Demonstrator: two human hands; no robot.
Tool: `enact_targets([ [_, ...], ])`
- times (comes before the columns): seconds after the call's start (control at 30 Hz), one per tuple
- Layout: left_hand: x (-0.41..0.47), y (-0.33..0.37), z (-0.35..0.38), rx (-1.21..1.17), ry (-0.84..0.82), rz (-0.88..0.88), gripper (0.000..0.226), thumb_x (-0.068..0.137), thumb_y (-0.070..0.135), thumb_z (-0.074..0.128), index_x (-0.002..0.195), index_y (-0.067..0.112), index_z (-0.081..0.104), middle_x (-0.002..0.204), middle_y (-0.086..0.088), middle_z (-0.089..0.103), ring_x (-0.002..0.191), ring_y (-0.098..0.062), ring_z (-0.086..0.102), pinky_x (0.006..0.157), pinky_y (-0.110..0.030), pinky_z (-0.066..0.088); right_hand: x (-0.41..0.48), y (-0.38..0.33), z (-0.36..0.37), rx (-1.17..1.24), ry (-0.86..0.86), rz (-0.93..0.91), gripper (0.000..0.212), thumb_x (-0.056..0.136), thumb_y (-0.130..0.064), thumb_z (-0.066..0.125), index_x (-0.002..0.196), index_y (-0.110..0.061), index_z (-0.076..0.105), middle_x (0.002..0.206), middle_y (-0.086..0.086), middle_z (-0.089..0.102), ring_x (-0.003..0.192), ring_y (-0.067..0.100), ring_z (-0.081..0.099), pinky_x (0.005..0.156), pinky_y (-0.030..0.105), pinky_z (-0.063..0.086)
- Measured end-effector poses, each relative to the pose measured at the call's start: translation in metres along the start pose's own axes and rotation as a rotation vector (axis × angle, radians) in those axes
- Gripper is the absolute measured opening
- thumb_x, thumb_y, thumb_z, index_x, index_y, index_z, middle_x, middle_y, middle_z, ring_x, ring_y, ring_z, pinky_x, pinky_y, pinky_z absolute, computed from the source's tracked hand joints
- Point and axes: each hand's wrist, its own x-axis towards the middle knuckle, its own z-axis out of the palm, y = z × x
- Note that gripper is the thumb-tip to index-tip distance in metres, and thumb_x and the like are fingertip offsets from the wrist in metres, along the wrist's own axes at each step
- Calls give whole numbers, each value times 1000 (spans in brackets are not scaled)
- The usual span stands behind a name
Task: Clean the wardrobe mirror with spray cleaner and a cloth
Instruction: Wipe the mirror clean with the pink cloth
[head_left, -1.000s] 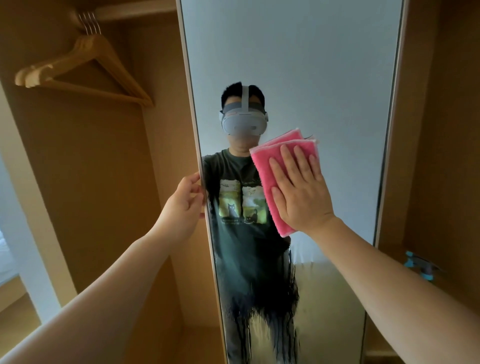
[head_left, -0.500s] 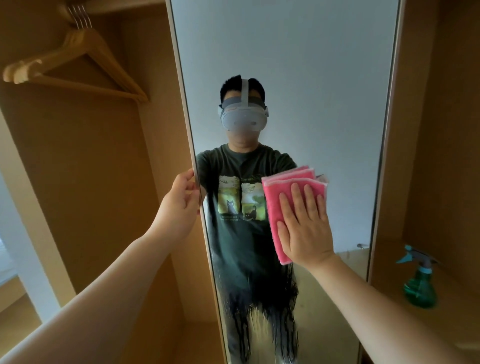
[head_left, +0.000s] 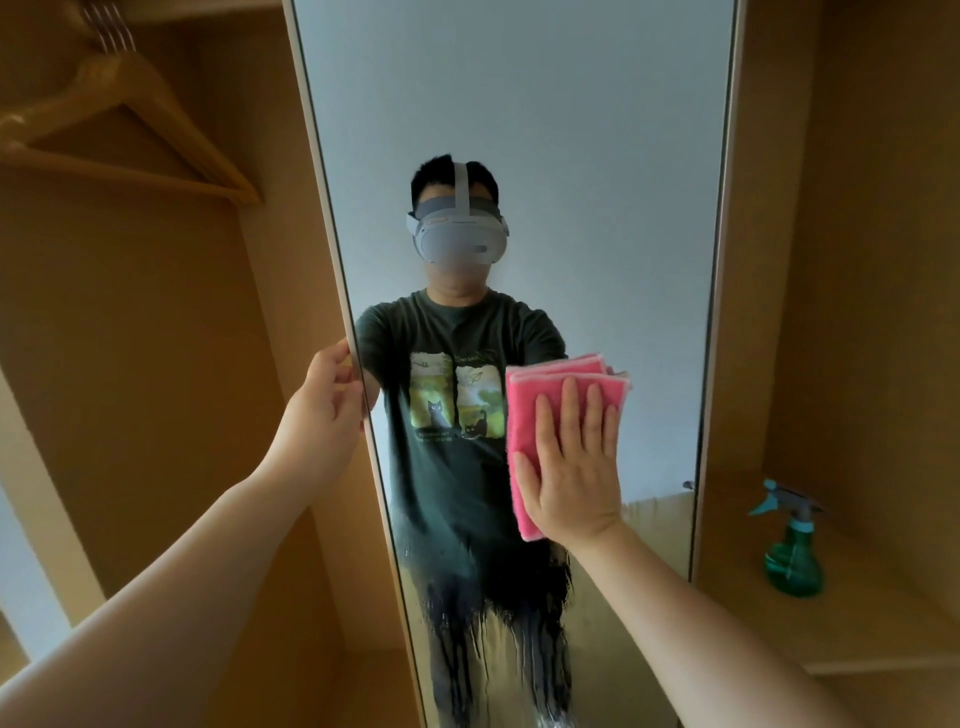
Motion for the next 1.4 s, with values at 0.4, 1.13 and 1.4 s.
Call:
enact_targets([
  [0.4,1,-1,0,12,12,-9,42,99,17,41,134,39,34,91,26,61,78,7,63,56,-10,45,84,25,-27,-94,97,20,65,99,-47,23,153,-12,16,155,28,21,142,52,15,117,61,8],
  [1.13,1,-4,-5,-48,-39,9,45,99,15,44,137,38,34,100,21,62,85,0,65,64,-19,51,88,64,-31,-76,201,338,63,100,-46,18,153,-12,15,158,23,18,145,44,13,119,54,9],
  [1.4,2,-4,-7,-44,-65,4,44,99,16,45,136,36,34,97,30,61,85,7,64,59,-15,52,47,64,-19,-48,172,387,63,101,-44,20,154,-10,13,158,25,17,146,43,11,120,50,6],
])
